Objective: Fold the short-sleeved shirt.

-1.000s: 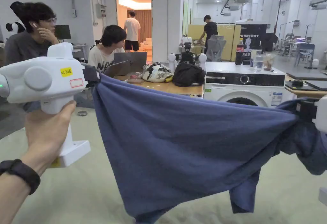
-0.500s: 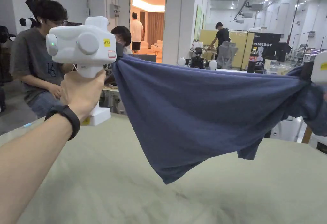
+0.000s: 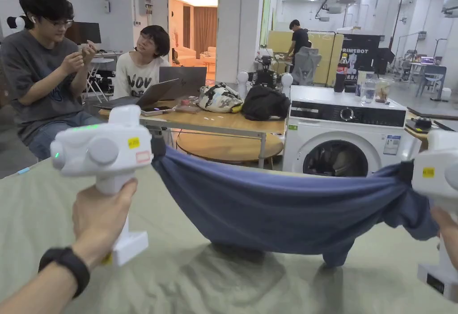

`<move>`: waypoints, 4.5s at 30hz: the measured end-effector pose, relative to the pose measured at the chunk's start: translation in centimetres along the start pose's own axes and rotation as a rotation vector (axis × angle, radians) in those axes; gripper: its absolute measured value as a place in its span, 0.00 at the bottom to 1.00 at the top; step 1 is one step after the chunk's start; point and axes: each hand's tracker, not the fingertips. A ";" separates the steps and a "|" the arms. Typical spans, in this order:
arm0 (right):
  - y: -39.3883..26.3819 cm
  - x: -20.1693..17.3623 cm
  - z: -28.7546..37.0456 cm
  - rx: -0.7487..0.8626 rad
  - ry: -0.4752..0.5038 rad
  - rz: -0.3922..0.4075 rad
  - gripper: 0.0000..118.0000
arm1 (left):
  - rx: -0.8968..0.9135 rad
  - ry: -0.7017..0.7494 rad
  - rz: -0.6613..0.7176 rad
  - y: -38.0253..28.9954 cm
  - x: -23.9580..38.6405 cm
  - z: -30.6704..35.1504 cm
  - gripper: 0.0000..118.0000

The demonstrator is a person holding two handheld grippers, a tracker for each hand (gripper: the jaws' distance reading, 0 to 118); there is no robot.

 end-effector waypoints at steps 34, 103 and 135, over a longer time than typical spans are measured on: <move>-24.9 1.9 17.9 0.030 0.051 0.044 0.58 | -0.123 -0.039 -0.121 -21.6 -0.4 13.6 0.51; -15.2 -1.2 -7.5 -0.497 0.121 0.030 0.00 | -0.488 0.029 0.073 -27.3 -6.1 9.1 0.01; 25.9 3.7 7.1 0.268 0.007 -0.050 0.00 | 0.232 0.055 -0.290 22.6 12.6 0.1 0.00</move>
